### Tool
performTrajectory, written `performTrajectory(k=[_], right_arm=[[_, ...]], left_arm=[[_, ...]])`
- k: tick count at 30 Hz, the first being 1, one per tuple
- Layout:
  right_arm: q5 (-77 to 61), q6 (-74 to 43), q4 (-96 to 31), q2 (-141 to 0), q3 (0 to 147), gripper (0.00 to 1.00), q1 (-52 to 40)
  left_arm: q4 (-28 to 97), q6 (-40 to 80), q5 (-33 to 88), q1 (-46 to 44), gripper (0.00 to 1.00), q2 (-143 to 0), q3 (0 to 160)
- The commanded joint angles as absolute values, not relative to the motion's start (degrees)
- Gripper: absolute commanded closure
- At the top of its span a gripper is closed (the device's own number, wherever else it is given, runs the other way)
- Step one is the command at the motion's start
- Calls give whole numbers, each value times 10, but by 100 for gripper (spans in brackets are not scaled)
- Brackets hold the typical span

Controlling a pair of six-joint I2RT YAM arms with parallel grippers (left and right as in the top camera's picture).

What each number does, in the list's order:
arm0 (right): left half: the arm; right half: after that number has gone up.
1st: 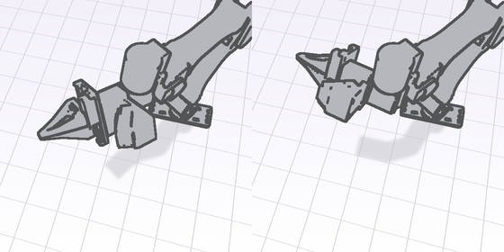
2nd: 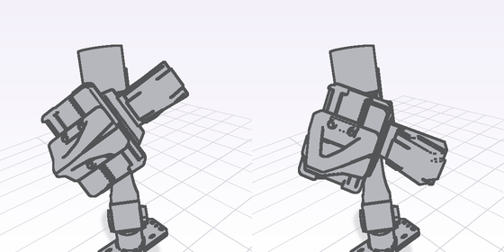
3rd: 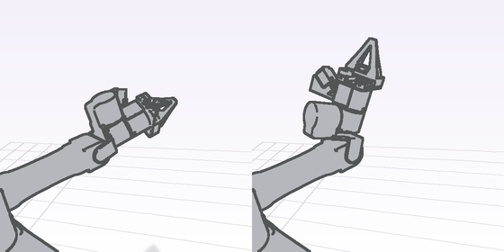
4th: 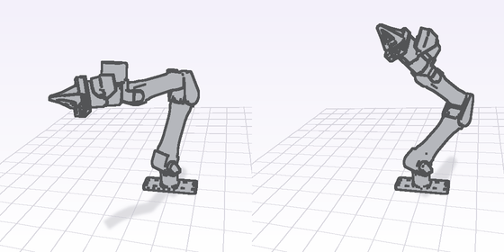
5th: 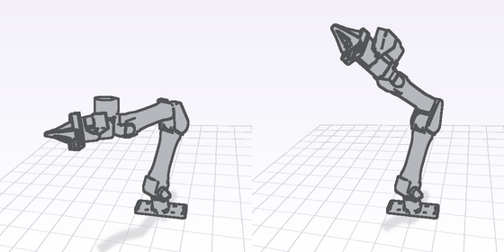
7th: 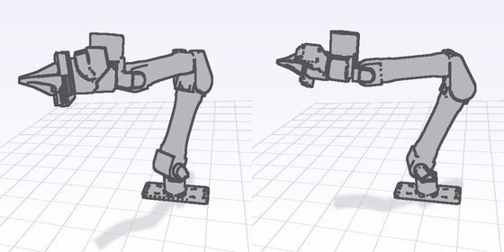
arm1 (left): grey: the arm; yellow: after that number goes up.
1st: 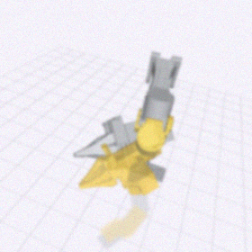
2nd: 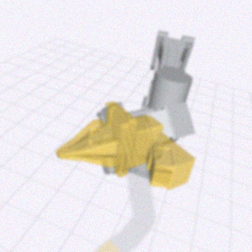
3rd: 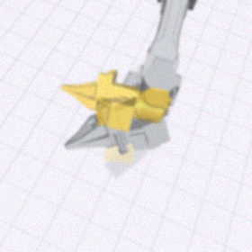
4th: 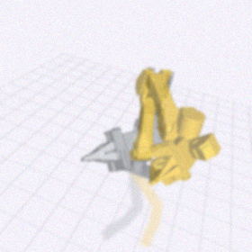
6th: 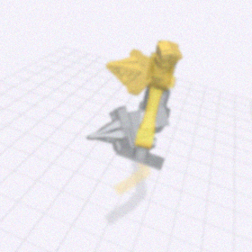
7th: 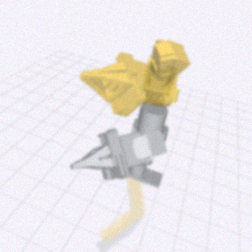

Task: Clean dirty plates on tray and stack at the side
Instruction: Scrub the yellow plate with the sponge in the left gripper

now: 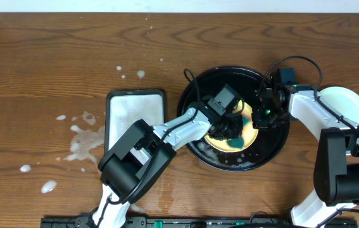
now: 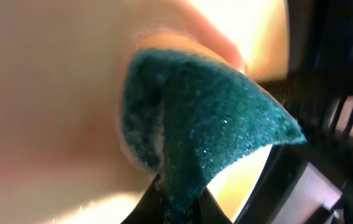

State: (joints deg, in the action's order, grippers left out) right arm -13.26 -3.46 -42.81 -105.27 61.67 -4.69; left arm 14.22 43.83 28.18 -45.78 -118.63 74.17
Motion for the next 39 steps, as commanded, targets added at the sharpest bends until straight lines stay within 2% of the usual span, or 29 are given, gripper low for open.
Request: performTrajectory(k=[1, 9, 15, 20, 29, 39], right_arm=[[-114, -34, -431, -1067, 605, 99, -50], [-114, -34, -431, -1067, 605, 99, -50], [-114, -34, -431, -1067, 605, 99, -50], [-114, -34, -431, -1067, 605, 99, -50], [-114, -34, -433, -1067, 605, 99, -51], [-114, -34, -433, -1067, 605, 99, -54]], left_arm=[[211, 418, 298, -472, 93, -1225, 711], [377, 414, -97, -425, 93, -1203, 740], [387, 370, -189, -415, 93, -1202, 777], [336, 367, -135, -415, 93, -1202, 778], [203, 426, 163, -423, 92, -1216, 777], [141, 442, 251, -480, 92, -1243, 777]])
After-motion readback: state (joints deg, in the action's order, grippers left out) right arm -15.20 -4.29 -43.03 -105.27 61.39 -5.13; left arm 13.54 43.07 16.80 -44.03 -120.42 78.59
